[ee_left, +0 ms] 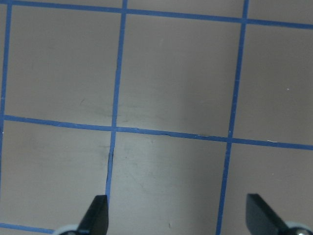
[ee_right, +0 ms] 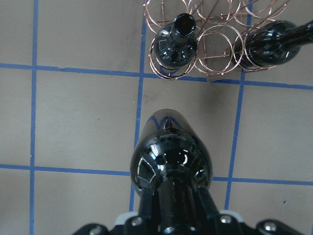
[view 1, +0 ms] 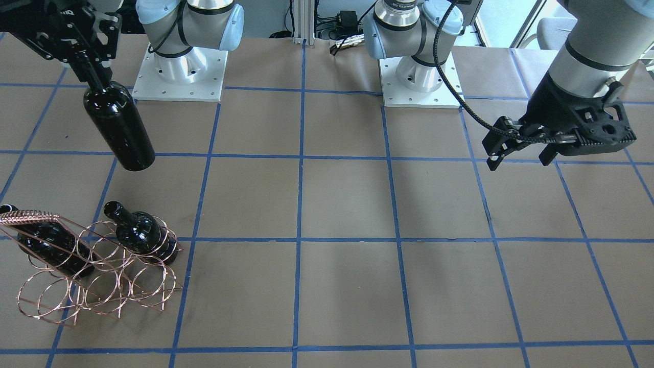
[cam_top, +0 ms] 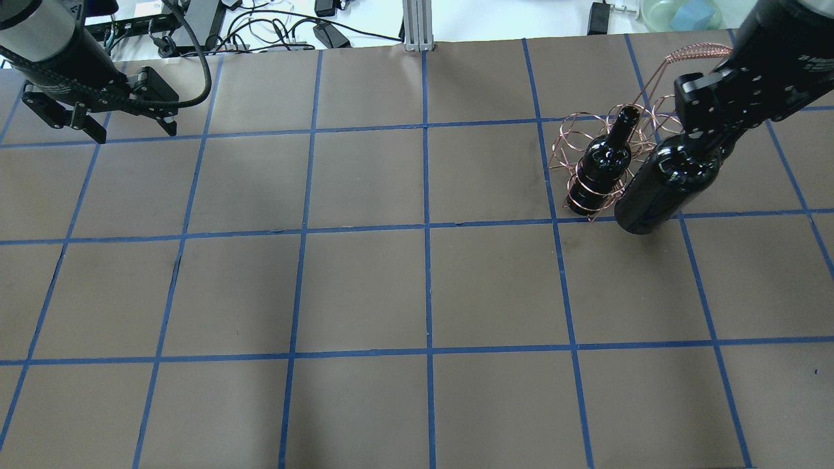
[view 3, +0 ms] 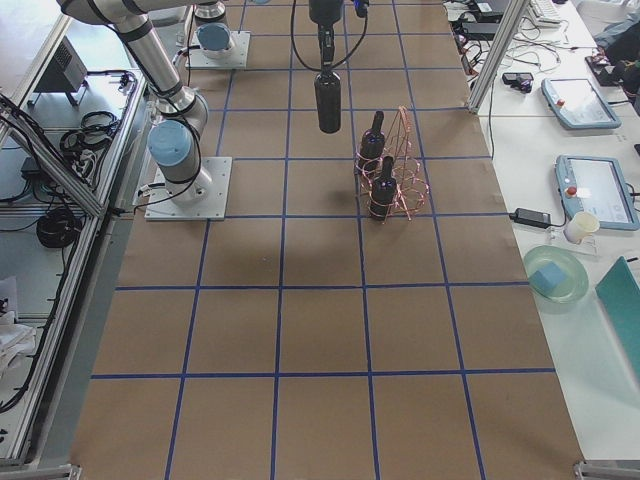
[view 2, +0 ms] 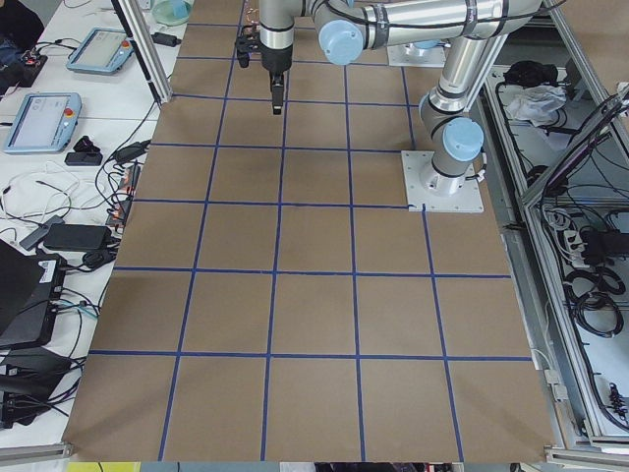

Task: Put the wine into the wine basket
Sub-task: 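Lower the bottle into the empty slot of the copper rack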

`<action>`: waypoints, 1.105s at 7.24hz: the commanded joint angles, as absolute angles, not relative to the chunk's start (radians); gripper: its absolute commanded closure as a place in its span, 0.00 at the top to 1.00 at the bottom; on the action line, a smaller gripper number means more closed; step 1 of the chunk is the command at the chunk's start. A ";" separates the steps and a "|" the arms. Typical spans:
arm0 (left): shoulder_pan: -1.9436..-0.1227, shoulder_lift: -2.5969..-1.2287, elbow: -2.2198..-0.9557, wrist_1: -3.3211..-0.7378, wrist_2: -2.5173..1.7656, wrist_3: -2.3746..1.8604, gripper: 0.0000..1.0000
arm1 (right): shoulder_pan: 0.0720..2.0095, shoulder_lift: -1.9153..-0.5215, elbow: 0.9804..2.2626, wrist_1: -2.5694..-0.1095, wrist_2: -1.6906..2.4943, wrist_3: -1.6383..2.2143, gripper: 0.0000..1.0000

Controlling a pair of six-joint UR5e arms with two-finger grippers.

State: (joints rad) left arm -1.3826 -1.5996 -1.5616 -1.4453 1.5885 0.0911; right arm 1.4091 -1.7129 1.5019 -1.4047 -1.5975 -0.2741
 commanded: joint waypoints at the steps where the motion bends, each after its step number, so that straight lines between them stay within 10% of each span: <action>1: -1.475 -1.576 -1.574 -1.450 1.566 0.025 1.00 | 1.286 -1.706 1.491 -1.404 -1.583 -0.435 0.00; 8: -1.508 -1.526 -1.618 -1.545 1.572 0.021 1.00 | 1.279 -1.470 1.338 -1.494 -1.555 -0.476 0.00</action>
State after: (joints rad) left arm -1.5084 -1.5295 -1.6105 -1.5347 1.5718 0.0190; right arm 1.2755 -1.4878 1.3404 -1.4729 -1.5573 -0.4796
